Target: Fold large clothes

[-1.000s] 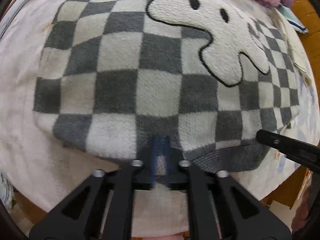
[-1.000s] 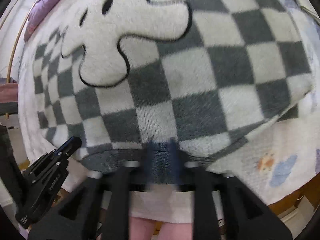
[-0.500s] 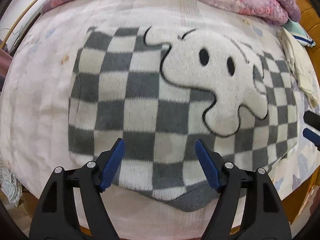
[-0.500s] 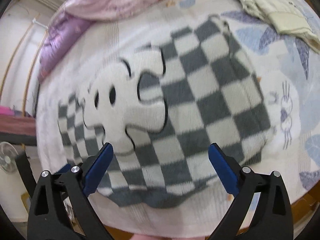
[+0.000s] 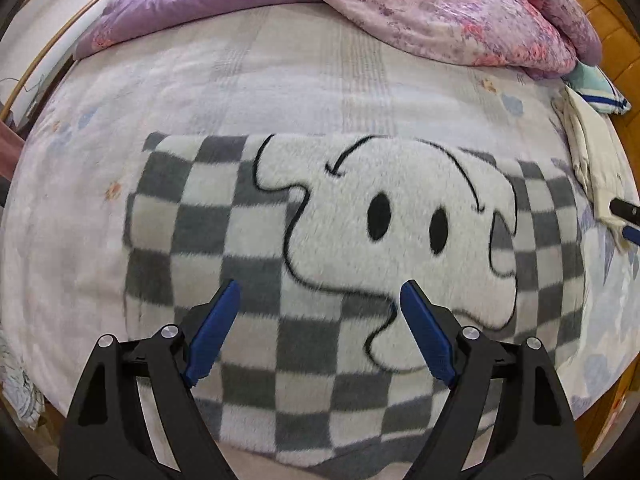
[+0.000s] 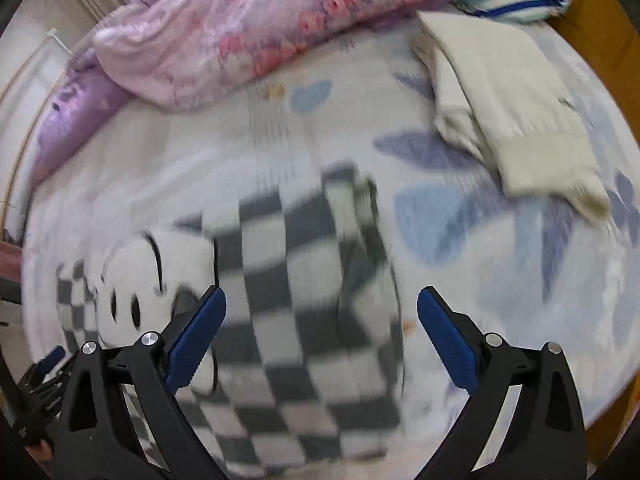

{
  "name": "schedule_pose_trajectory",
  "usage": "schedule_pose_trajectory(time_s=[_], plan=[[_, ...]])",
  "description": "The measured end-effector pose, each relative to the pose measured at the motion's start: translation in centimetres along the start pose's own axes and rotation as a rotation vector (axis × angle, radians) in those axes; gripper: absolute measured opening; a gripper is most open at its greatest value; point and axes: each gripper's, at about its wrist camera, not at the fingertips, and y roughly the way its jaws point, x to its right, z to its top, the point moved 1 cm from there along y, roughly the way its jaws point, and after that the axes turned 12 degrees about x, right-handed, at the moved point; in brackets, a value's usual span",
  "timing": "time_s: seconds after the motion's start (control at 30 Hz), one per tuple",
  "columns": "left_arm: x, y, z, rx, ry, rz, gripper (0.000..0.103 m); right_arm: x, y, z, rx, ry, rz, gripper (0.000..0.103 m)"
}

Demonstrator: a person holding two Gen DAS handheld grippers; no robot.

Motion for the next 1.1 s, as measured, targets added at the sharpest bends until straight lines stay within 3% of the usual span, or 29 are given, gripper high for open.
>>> schedule_pose_trajectory(time_s=[0.1, 0.23, 0.33, 0.4, 0.47, 0.57, 0.7, 0.83, 0.97, 1.1], plan=[[0.4, 1.2, 1.4, -0.016, 0.008, 0.02, 0.083, 1.0, 2.3, 2.8, -0.02, -0.034, 0.079, 0.093], [0.1, 3.0, 3.4, -0.04, -0.068, -0.014, 0.083, 2.1, 6.4, 5.4, -0.084, -0.087, 0.159, 0.093], [0.3, 4.1, 4.4, -0.041, -0.072, -0.016, 0.083, 3.0, 8.7, 6.3, -0.119, -0.106, 0.198, 0.093], [0.4, 4.6, 4.8, -0.031, -0.066, -0.009, 0.083, 3.5, 10.5, 6.7, -0.166, -0.106, 0.278, 0.093], [0.4, 5.2, 5.1, -0.032, -0.073, -0.014, 0.083, 3.9, 12.5, 6.7, -0.223, -0.081, 0.373, 0.093], [0.3, 6.0, 5.4, -0.036, -0.101, -0.026, 0.083, 4.1, 14.3, 6.6, -0.256, -0.11, 0.382, 0.093], [0.2, 6.7, 5.5, -0.039, -0.131, -0.045, 0.083, 4.6, 16.1, 6.2, -0.299, -0.078, 0.476, 0.093], [0.1, 7.4, 5.3, -0.048, -0.119, -0.023, 0.083, 5.0, 16.8, 5.7, -0.313, -0.085, 0.535, 0.094], [-0.2, 8.0, 5.0, -0.058, -0.118, -0.004, 0.083, 6.2, 17.1, 4.5, -0.376, 0.032, 0.665, 0.096], [-0.6, 8.2, 4.4, -0.073, -0.141, 0.003, 0.083, 5.8, 16.6, 3.2, -0.375, 0.01, 0.692, 0.097]])
